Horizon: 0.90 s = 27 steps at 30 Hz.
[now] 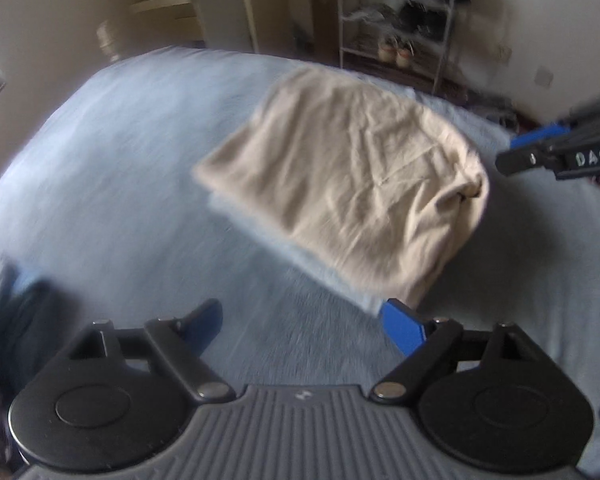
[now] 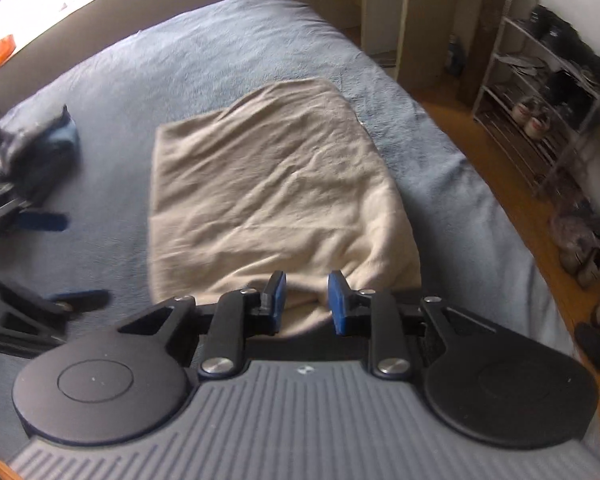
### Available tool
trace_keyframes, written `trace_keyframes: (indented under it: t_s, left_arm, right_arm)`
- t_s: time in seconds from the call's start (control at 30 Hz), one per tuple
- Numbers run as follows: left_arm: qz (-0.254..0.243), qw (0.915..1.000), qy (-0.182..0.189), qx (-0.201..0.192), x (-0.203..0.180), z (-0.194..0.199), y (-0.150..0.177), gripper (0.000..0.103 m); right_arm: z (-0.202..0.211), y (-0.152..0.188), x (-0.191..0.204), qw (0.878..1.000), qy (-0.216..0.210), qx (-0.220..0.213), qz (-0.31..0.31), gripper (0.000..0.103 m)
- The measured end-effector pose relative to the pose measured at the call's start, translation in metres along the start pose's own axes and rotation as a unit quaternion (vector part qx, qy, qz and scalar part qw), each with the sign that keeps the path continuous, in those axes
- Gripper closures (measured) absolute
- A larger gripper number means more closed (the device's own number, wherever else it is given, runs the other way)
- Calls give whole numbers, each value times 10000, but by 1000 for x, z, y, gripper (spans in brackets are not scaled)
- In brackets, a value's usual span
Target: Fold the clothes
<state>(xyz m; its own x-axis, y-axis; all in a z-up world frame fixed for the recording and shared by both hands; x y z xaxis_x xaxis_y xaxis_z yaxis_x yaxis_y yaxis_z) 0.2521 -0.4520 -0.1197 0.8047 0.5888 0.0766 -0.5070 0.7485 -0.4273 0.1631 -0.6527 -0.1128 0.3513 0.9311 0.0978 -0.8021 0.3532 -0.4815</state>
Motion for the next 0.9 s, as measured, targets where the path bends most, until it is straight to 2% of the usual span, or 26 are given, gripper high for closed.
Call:
trace_keyframes:
  t_s: [0.1, 0.23, 0.37, 0.47, 0.53, 0.6, 0.7, 0.9]
  left_arm:
    - [248, 9996, 90, -88, 17, 50, 18, 13]
    - [511, 9983, 179, -231, 36, 112, 37, 13]
    - [735, 9946, 186, -711, 60, 169, 51, 9]
    - [909, 9911, 52, -973, 76, 190, 69, 8]
    - [1164, 9870, 96, -1102, 85, 198, 86, 7]
    - [1438, 9820, 257, -1196, 92, 201, 105, 5]
    - [1641, 9783, 377, -1206, 95, 200, 131, 5]
    - [1423, 9811, 404, -1251, 85, 209, 174, 4]
  right_arm:
    - [33, 4, 19, 9993, 96, -92, -351, 81]
    - [79, 11, 50, 9951, 460, -161, -861, 81]
    - [118, 15, 86, 9869, 510, -237, -1514, 76]
    - [136, 24, 114, 9835, 832, -269, -1584, 70]
    - [145, 33, 130, 9813, 961, -291, -1640, 69]
    - [154, 44, 148, 9799, 1059, -310, -1664, 58]
    - [166, 60, 172, 9797, 1177, -319, -1589, 50]
    - [192, 96, 197, 9725, 1493, -588, -1689, 23]
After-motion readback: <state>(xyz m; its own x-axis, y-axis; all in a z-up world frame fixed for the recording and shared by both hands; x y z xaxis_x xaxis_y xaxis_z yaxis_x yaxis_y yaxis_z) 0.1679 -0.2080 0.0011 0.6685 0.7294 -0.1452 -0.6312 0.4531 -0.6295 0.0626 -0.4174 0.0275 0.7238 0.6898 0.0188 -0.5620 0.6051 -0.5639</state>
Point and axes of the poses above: each gripper's, at about its wrist camera, not at the fingertips, and z roughly against the way its jaws point, x to its left, y to its underside, the point moved 9 cm from there along -z, roughly the way its jaws point, and after that the axes turned 2 degrees about x, right-handed, at the moved point
